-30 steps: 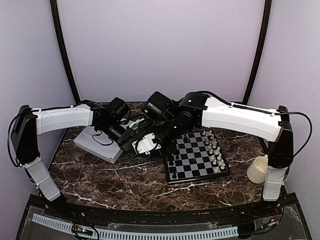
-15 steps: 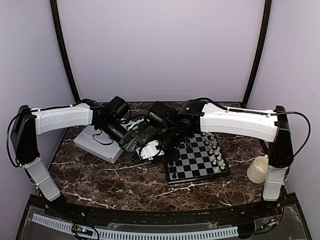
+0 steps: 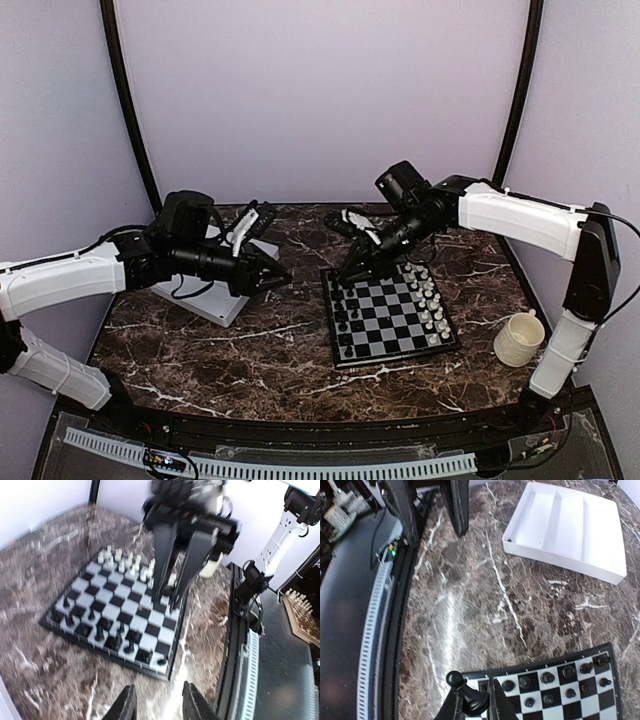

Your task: Set up the chess pieces on the board

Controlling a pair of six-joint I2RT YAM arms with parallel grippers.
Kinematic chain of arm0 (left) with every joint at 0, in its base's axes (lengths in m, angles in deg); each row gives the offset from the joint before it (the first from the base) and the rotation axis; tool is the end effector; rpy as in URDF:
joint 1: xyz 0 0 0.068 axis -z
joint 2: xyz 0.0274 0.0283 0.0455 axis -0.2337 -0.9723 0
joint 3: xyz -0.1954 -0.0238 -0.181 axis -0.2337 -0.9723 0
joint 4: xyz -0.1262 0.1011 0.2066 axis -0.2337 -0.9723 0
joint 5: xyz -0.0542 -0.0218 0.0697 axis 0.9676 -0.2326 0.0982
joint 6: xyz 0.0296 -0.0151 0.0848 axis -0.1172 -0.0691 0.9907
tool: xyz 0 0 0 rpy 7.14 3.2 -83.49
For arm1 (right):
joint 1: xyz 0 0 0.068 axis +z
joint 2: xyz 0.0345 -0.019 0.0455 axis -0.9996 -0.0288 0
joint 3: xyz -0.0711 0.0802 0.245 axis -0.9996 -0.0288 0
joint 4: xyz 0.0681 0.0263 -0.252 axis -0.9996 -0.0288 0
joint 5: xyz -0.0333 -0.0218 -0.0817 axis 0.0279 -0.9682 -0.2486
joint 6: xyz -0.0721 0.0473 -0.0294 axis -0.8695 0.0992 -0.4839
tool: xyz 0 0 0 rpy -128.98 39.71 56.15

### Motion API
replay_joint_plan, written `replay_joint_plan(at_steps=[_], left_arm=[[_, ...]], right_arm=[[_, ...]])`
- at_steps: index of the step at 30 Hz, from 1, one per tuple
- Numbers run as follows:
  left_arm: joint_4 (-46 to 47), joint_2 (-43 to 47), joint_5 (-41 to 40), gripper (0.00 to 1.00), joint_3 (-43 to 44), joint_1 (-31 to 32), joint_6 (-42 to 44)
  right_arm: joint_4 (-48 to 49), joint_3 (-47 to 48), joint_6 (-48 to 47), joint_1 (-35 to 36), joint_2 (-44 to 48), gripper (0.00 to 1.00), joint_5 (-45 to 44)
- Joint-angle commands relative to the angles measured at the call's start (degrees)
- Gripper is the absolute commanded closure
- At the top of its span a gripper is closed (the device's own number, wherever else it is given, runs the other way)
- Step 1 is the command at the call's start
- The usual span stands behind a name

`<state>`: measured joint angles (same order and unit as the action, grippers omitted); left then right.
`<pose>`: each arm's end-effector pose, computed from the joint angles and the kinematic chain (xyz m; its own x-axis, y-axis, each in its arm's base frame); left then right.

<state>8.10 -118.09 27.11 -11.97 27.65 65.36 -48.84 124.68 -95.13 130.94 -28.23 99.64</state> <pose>0.2177 -0.2486 0.2772 -0.4138 0.2626 -0.8717 0.8847 0.3419 -0.3170 0.2530 0.3033 0.2579 -0.1144 -0.6556 -0.7464 -0.9861 -0.0164 0.1656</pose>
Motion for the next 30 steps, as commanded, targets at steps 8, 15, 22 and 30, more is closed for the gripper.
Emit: replay_joint_plan(at_steps=[8, 15, 22, 30], left_arm=[[21.8, -5.9, -9.4, 0.66, 4.5, 7.9, 7.2], [20.0, -10.7, -7.3, 0.64, 8.3, 8.6, 8.4], [18.7, -12.5, -6.5, 0.68, 9.4, 8.6, 8.4], [17.1, -14.1, -5.1, 0.87, 10.8, 8.6, 8.0]], right_arm=[[9.9, -2.2, 13.6, -3.5, 0.4, 0.9, 19.6], [10.2, -2.9, 13.9, -3.8, 0.8, 0.9, 19.8], [10.3, -2.6, 13.9, -3.9, 0.5, 0.89, 20.0], [10.4, -2.8, 13.9, -3.9, 0.8, 0.88, 19.4]])
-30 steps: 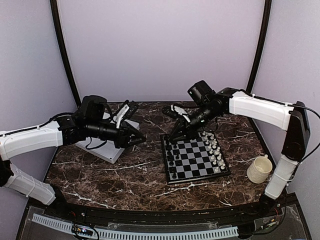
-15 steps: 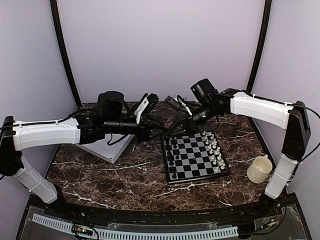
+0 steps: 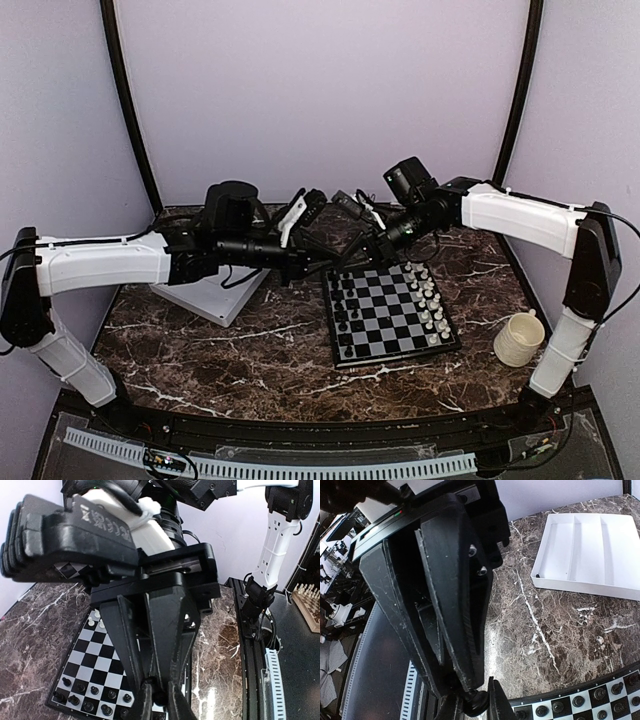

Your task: Set up the chess pieces on the board

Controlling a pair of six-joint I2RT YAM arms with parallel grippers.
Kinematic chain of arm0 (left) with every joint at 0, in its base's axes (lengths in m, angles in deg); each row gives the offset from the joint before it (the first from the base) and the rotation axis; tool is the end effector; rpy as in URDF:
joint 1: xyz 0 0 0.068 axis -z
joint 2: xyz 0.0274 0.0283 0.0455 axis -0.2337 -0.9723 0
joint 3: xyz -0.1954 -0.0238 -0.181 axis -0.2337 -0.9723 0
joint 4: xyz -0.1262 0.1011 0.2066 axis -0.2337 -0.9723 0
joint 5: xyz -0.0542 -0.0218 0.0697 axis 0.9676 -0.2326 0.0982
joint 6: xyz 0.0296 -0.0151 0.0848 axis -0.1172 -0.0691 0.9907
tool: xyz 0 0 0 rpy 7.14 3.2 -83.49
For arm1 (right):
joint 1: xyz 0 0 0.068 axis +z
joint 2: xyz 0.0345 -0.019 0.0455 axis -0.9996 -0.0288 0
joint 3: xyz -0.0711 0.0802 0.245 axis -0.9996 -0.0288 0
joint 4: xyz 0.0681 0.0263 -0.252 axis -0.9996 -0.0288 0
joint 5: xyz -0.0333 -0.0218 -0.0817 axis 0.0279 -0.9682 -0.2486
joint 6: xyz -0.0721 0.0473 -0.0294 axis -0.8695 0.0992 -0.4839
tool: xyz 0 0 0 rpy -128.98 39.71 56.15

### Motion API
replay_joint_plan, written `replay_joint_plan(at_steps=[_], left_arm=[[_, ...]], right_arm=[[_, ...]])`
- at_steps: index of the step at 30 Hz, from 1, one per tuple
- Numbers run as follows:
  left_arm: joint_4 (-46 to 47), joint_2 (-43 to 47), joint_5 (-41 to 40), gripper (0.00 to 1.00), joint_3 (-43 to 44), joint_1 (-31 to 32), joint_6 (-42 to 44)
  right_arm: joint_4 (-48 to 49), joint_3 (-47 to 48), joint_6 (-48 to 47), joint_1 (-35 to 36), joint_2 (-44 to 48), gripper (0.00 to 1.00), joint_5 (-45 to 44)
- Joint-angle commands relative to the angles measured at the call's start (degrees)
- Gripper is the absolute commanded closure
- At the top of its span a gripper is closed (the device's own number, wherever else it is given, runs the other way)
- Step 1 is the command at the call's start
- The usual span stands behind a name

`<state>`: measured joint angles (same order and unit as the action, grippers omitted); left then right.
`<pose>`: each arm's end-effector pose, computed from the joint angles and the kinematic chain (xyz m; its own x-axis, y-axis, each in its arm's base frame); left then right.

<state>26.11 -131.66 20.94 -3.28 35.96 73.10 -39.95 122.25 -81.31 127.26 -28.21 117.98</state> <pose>0.2325 -0.3278 0.2957 -0.1035 0.1850 -0.9773 0.9679 0.2452 -0.0561 0.2610 0.2997 0.2715 -0.3376 -0.4823 -0.8083 -0.9021 -0.0793 0.4241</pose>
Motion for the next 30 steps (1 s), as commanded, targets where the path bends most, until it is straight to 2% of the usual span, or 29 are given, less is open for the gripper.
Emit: replay_joint_plan(at_steps=[1, 6, 9, 15, 17, 20, 24, 30], left_arm=[[-0.9, -0.6, 1.3, 0.9, 2.2, 0.3, 0.1], [-2.5, -1.0, 0.4, 0.94, 3.9, 0.3, 0.0], [-8.5, -3.0, -1.2, 0.95, 8.5, 0.3, 1.3], [-24.4, -10.6, -0.7, 0.96, 19.8, 0.5, 4.7], [-27.9, -12.8, -0.9, 0.96, 22.3, 0.9, 6.4], [-35.4, -16.5, -2.0, 0.96, 28.0, 2.9, 10.2], [-43.0, -23.1, -4.4, 0.96, 34.6, 5.8, 14.1], [-48.2, -28.9, -5.8, 0.96, 38.4, 8.0, 16.4]], right_arm=[[1.4, -0.5, 0.1, -0.2, 0.9, 0.87, 0.9], [-2.0, -1.2, -4.1, -1.1, 3.0, 0.69, -4.5], [-5.2, -3.8, -7.6, -4.8, 5.9, 0.59, -8.4], [-12.8, -10.4, -16.5, -16.0, 13.0, 0.54, -12.0], [-11.0, -14.1, -16.3, -19.9, 16.1, 0.53, -13.6], [-3.2, -21.0, -12.7, -24.7, 21.2, 0.52, -18.2], [2.3, -26.2, -10.1, -29.2, 24.0, 0.52, -21.8], [4.7, -29.4, -9.4, -30.7, 24.4, 0.51, -20.6]])
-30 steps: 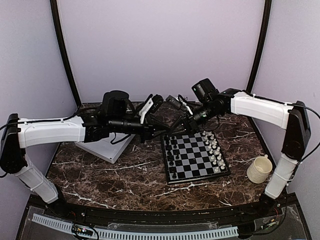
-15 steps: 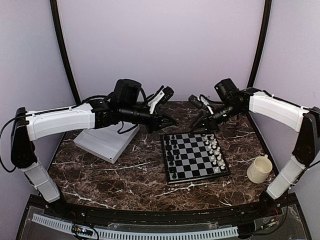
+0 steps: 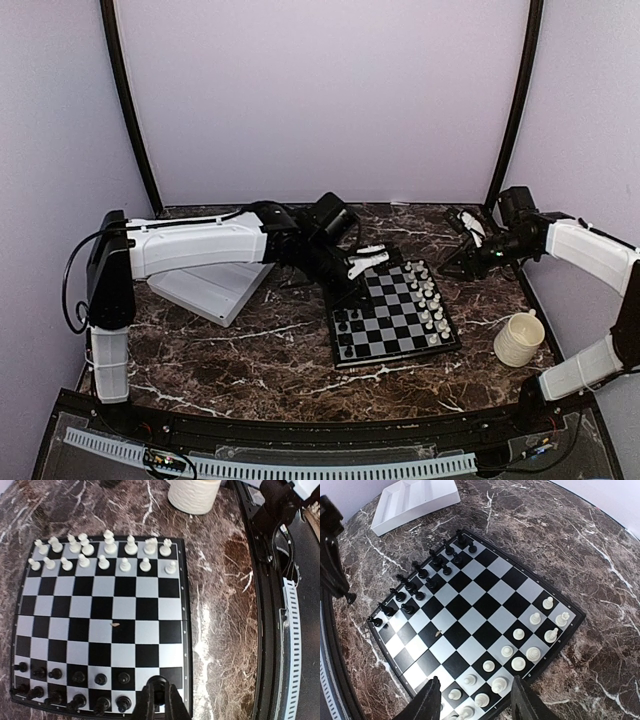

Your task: Set up the chess pieces on the board

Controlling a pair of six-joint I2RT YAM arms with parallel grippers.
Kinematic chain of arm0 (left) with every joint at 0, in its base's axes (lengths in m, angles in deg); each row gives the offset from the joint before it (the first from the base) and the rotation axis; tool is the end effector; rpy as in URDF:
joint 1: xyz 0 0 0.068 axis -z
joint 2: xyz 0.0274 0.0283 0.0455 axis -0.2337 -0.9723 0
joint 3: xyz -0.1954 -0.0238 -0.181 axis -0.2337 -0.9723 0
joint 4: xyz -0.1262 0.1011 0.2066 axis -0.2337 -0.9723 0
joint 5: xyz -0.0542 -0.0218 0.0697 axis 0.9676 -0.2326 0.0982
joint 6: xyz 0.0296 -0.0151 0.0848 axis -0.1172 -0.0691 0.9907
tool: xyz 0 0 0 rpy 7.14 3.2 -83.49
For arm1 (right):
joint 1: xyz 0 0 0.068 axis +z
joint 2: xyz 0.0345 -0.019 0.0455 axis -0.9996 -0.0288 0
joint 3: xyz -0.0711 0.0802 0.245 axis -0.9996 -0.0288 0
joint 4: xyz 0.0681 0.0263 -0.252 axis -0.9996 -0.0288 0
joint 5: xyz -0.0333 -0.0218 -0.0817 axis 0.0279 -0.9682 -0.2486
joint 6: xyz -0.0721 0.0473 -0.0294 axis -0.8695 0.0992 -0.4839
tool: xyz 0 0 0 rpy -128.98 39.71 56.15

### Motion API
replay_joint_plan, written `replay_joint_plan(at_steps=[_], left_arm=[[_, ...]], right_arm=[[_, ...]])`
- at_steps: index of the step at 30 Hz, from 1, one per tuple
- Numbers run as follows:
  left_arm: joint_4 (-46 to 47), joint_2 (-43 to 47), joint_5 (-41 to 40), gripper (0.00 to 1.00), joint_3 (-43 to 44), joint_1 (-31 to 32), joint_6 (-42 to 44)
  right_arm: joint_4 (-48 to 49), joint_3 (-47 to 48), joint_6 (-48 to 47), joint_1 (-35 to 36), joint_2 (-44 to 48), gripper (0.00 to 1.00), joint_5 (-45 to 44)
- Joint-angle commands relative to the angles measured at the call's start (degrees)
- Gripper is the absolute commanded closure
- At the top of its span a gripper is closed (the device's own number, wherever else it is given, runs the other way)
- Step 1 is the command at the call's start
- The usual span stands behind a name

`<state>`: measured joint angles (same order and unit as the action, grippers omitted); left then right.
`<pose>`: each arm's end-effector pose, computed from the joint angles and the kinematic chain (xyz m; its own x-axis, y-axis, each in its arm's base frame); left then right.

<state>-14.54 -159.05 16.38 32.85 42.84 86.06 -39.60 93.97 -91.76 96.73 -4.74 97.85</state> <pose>0.2443 -0.4217 0.2385 -0.1308 0.6477 -0.7506 0.9899 0.1264 -0.0634 0.2794 0.0918 0.2237 -0.4901 -0.4515 -0.7456 -0.7932 0.5858 0.1667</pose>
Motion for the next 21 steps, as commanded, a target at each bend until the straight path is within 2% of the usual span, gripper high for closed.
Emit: replay_joint_plan(at_steps=[1, 21], left_arm=[[-7.8, -1.9, -1.4, 0.96, 2.4, 1.4, 3.6], [-11.8, -11.9, -7.4, 0.93, 8.3, 3.3, 5.1]], right_arm=[[4.4, -1.1, 1.0, -0.2, 0.9, 0.51, -0.4], [3.4, -1.8, -1.0, -0.2, 0.1, 0.5, 2.8]])
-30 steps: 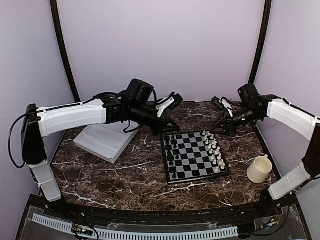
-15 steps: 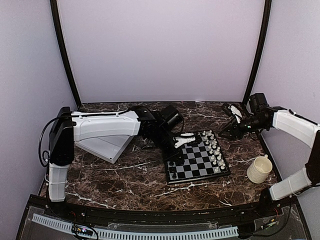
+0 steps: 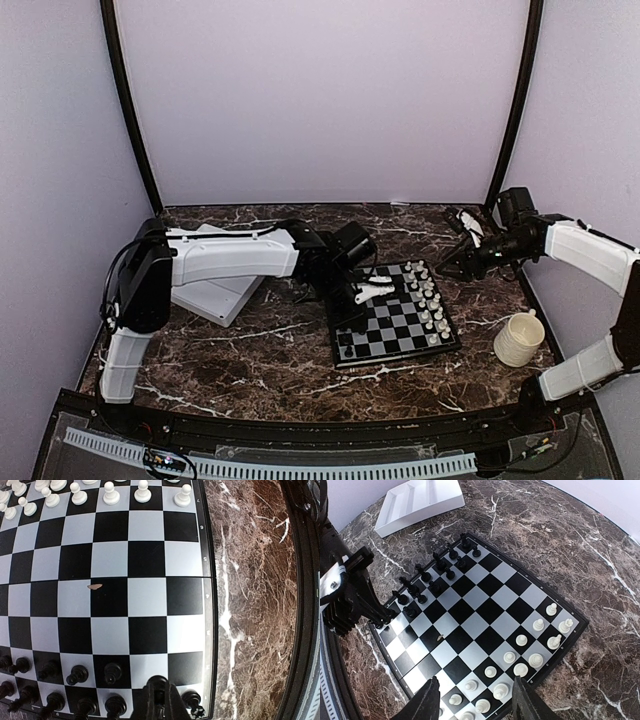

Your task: Set up the chess pieces on the board

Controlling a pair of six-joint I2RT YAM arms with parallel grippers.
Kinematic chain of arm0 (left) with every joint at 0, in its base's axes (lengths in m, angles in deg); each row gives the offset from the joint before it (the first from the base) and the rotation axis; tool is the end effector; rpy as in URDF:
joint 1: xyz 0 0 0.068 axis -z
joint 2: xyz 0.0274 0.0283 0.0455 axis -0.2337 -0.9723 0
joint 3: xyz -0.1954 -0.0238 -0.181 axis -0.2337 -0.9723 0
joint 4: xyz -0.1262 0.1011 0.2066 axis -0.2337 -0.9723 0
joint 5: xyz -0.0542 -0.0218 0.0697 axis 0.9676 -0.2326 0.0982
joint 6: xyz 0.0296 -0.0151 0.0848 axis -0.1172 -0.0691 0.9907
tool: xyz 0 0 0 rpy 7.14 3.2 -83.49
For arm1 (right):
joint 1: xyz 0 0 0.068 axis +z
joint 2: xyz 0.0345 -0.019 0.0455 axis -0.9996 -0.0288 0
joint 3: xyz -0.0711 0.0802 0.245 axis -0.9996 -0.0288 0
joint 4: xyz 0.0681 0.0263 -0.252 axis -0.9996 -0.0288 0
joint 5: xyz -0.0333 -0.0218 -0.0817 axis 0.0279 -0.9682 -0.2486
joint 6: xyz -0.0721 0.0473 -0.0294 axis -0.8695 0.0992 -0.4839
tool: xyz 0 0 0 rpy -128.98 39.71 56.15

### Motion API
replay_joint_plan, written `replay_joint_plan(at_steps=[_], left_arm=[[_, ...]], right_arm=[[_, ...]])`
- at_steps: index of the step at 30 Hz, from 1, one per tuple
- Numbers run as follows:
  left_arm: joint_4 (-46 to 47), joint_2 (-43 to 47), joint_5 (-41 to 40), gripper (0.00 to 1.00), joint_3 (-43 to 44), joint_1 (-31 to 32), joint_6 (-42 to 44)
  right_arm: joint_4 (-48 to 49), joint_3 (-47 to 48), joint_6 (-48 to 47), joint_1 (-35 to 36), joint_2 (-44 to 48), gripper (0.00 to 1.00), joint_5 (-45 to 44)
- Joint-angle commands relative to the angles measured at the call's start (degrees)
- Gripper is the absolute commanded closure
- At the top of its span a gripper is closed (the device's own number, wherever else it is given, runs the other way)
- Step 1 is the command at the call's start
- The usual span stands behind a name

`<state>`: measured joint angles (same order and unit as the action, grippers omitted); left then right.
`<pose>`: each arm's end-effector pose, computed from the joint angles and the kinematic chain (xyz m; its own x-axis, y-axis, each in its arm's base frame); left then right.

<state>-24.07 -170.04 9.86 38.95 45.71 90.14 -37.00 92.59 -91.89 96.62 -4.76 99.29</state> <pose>0.2372 -0.4404 0.1666 -0.1128 0.8248 -0.5541 0.9933 0.1069 -0.0430 0.2803 0.0930 0.2203 -0.4692 -0.4415 -0.7648 -0.8046 0.5707 0.1642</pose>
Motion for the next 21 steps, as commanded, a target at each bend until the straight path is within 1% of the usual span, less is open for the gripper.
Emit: replay_joint_plan(at_steps=[1, 14, 18, 21], left_arm=[[-2.5, -1.4, -1.1, 0.93, 2.6, 0.5, 1.1], [-3.8, -3.4, -1.1, 0.92, 3.6, 0.5, 1.7], [-3.7, -3.5, -1.4, 0.9, 3.8, 0.5, 1.8], [-3.7, -3.6, -1.5, 0.86, 4.0, 0.5, 1.8]], right_arm=[[0.8, -0.4, -0.9, -0.1, 0.1, 0.5, 1.5], [0.4, -0.1, -1.5, -0.1, -1.0, 0.49, 2.0], [0.3, -0.1, -1.6, -0.1, -1.1, 0.49, 2.0], [0.3, -0.1, -1.6, -0.1, -1.1, 0.49, 2.1]])
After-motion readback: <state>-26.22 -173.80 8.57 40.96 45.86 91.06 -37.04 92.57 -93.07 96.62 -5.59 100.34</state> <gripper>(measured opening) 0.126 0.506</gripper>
